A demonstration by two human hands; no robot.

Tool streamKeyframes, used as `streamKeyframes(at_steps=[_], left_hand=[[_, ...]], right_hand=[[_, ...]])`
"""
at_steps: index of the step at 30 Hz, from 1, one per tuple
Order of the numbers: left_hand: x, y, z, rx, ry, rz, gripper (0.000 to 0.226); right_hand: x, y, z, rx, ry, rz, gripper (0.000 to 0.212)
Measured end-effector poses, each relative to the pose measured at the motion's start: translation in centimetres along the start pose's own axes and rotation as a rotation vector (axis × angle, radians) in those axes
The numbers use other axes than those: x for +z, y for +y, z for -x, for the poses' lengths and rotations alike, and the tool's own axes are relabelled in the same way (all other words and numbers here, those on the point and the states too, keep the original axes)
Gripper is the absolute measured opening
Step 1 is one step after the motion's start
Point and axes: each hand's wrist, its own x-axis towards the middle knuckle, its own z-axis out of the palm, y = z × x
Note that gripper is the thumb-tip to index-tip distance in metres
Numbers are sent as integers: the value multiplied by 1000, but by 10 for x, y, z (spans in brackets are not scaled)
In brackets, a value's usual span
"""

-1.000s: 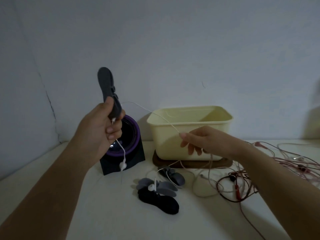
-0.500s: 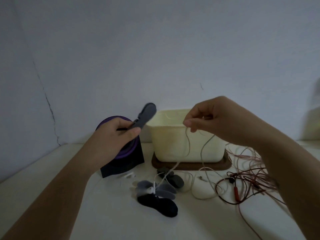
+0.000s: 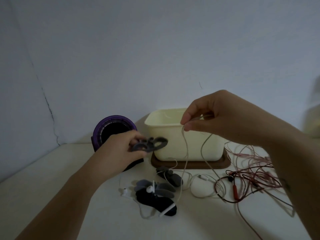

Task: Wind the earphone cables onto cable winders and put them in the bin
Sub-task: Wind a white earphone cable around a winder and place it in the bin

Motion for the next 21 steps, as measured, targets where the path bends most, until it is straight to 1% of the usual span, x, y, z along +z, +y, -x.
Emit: streamKeyframes(at_steps=[3, 5, 8, 11, 13, 14, 16, 18, 20, 21], left_hand=[[1, -15, 0, -99, -133, -188, 15], [6, -22, -1, -157, -211, -332, 13], [17, -32, -2, -218, -310, -513, 19], [25, -38, -1, -247, -373, -615, 26], [27, -38, -1, -195, -385, -673, 37], [27, -36, -1, -146, -365, -699, 43], [27, -27, -2, -40, -331, -636, 44], [30, -22, -4, 16, -408, -482, 38], [35, -22, -3, 12, -503, -414, 34], [37, -23, -2, 12, -517, -395, 31]], right_hand=[[-8, 2, 2, 18, -9, 28, 4], [-9, 2, 2, 25, -24, 40, 4], [-7, 1, 1, 18, -40, 33, 5], [-7, 0, 2, 0, 42, -1, 3], [-8, 0, 2, -4, 118, -17, 2], [-9, 0, 1, -8, 149, -23, 3], [-9, 1, 1, -9, 202, -46, 3], [-7, 1, 0, -23, 273, -81, 4], [-5, -1, -1, -55, 373, -124, 4], [-3, -4, -2, -74, 431, -147, 4]])
